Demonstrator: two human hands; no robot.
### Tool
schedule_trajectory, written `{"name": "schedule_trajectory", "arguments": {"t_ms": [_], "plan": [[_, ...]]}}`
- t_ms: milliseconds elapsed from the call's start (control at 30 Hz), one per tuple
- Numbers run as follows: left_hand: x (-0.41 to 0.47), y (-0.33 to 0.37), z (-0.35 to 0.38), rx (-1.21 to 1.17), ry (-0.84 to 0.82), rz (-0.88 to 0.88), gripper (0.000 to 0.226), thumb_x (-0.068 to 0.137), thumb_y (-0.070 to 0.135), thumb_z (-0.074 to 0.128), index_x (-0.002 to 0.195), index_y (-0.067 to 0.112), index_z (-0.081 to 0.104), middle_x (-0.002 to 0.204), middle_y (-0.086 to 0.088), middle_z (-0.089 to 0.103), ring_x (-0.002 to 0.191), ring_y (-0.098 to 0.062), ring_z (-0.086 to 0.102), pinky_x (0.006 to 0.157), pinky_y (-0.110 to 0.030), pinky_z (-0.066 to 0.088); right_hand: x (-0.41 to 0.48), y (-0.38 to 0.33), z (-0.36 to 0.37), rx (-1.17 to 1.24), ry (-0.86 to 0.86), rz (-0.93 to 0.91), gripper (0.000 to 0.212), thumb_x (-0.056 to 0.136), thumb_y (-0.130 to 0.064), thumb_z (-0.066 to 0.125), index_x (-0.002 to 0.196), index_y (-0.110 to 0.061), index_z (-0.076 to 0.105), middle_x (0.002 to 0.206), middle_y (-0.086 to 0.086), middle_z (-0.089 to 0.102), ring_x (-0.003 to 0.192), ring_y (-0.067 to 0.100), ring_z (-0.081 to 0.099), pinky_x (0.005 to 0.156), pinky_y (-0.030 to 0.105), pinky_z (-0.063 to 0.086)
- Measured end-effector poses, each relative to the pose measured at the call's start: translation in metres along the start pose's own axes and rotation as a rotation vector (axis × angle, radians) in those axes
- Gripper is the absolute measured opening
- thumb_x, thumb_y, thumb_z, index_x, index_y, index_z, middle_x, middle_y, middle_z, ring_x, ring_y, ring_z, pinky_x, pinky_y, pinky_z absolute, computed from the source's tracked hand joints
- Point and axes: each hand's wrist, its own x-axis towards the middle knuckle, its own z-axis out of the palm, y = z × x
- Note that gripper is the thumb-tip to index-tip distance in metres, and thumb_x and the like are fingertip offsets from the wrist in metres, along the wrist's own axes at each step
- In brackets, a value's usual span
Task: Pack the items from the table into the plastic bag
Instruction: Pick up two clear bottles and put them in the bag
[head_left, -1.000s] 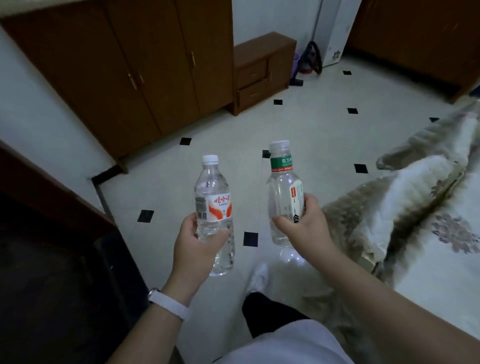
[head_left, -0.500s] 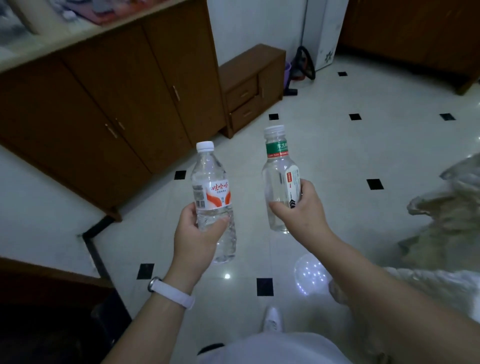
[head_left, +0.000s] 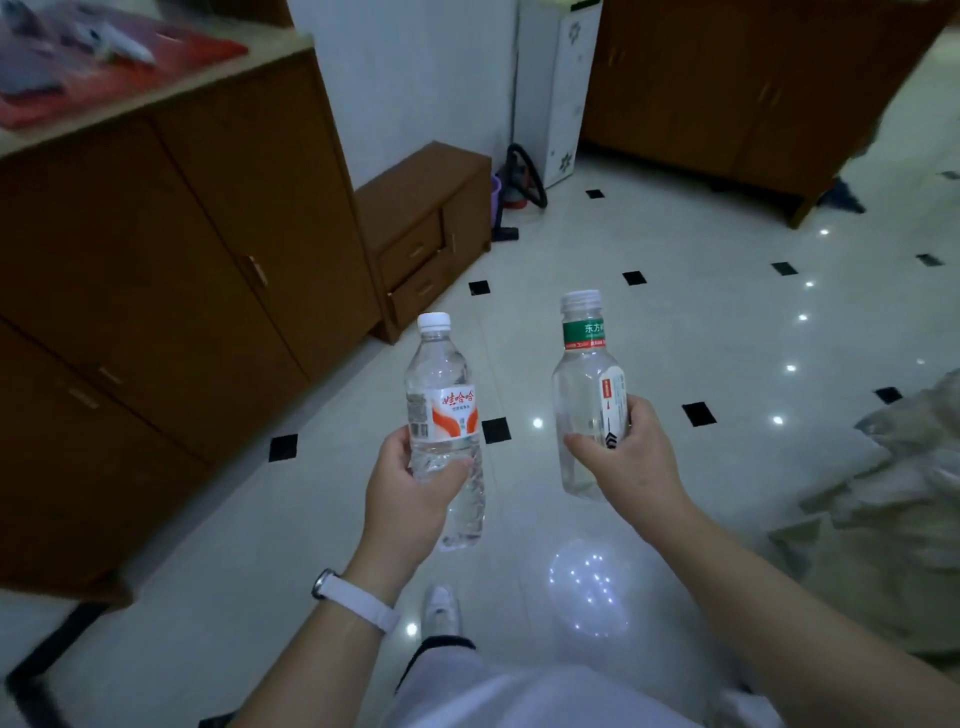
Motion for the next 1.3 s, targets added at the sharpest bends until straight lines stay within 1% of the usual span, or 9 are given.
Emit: {"name": "schedule_trajectory", "arguments": {"t_ms": [100,233,333,500,733,967,1067,1167,1300], "plan": [[0.072,0.010,-0.003,0.027,-0.082,-0.002,0.037,0.078,0.017,0.081,0.106,0.031,0.060,0.097,0.011,0.073,0.081,-0.002,0.070,0.070,-0.025,0.054,0.045,-0.026,0.022,0.002,0.083,0.026,0.038,0.073,-0.022,0.077,0.101,-0.019,0.052,0.085,0.000,0.059,0.069,0.012,0.056,0.054,0.019,0.045],[0.146,0.043,0.011,0.042,-0.259,0.059,0.037,0.078,0.011,0.080,0.106,0.027,0.061,0.091,0.014,0.074,0.081,-0.001,0.070,0.068,-0.018,0.054,0.086,-0.060,0.029,0.015,0.185,0.033,0.035,0.074,-0.021,0.077,0.096,-0.028,0.050,0.085,-0.001,0.060,0.067,0.007,0.056,0.049,0.008,0.041],[0.187,0.062,0.037,0.045,-0.366,0.082,0.040,0.078,0.007,0.079,0.108,0.026,0.061,0.094,0.012,0.074,0.082,-0.002,0.071,0.068,-0.016,0.055,0.110,-0.071,0.026,0.009,0.273,0.055,0.036,0.074,-0.023,0.078,0.094,-0.030,0.049,0.089,-0.002,0.062,0.070,0.005,0.058,0.050,0.007,0.041],[0.239,0.067,0.084,0.085,-0.469,0.051,0.038,0.076,0.012,0.082,0.106,0.027,0.062,0.096,0.010,0.074,0.083,-0.004,0.071,0.077,-0.029,0.056,0.147,-0.064,0.011,-0.035,0.394,0.112,0.039,0.072,-0.027,0.079,0.095,-0.029,0.048,0.093,0.003,0.060,0.075,0.013,0.060,0.050,0.010,0.044],[0.306,0.083,0.172,0.169,-0.576,0.079,0.039,0.078,0.008,0.080,0.109,0.023,0.061,0.095,0.010,0.073,0.078,0.000,0.070,0.069,-0.018,0.053,0.228,-0.028,-0.020,0.030,0.481,0.214,0.047,0.073,-0.027,0.080,0.105,-0.027,0.046,0.093,-0.006,0.059,0.077,0.002,0.057,0.051,0.009,0.042],[0.377,0.142,0.302,0.261,-0.632,0.127,0.037,0.078,0.012,0.080,0.104,0.030,0.060,0.099,0.010,0.073,0.082,0.000,0.070,0.075,-0.025,0.053,0.347,-0.010,-0.099,0.154,0.506,0.254,0.039,0.072,-0.026,0.079,0.094,-0.032,0.047,0.089,-0.006,0.061,0.077,0.012,0.060,0.058,0.021,0.044],[0.396,0.175,0.365,0.246,-0.661,0.178,0.038,0.079,0.013,0.079,0.109,0.028,0.061,0.100,0.009,0.073,0.084,-0.003,0.070,0.078,-0.029,0.055,0.390,-0.014,-0.150,0.135,0.571,0.240,0.038,0.072,-0.026,0.079,0.090,-0.033,0.045,0.087,-0.010,0.058,0.072,0.003,0.056,0.052,0.012,0.041],[0.409,0.192,0.421,0.230,-0.716,0.209,0.039,0.079,0.010,0.079,0.110,0.024,0.061,0.099,0.009,0.074,0.083,-0.003,0.071,0.074,-0.022,0.054,0.423,-0.015,-0.197,0.134,0.652,0.234,0.044,0.074,-0.028,0.078,0.102,-0.030,0.045,0.087,-0.015,0.055,0.072,-0.004,0.054,0.049,0.007,0.039],[0.426,0.192,0.478,0.244,-0.787,0.193,0.039,0.076,0.008,0.081,0.103,0.028,0.060,0.095,0.009,0.074,0.081,-0.004,0.071,0.071,-0.020,0.051,0.450,-0.003,-0.236,0.151,0.699,0.282,0.044,0.075,-0.029,0.077,0.104,-0.028,0.045,0.088,-0.013,0.056,0.072,-0.002,0.054,0.052,0.011,0.038]]}}
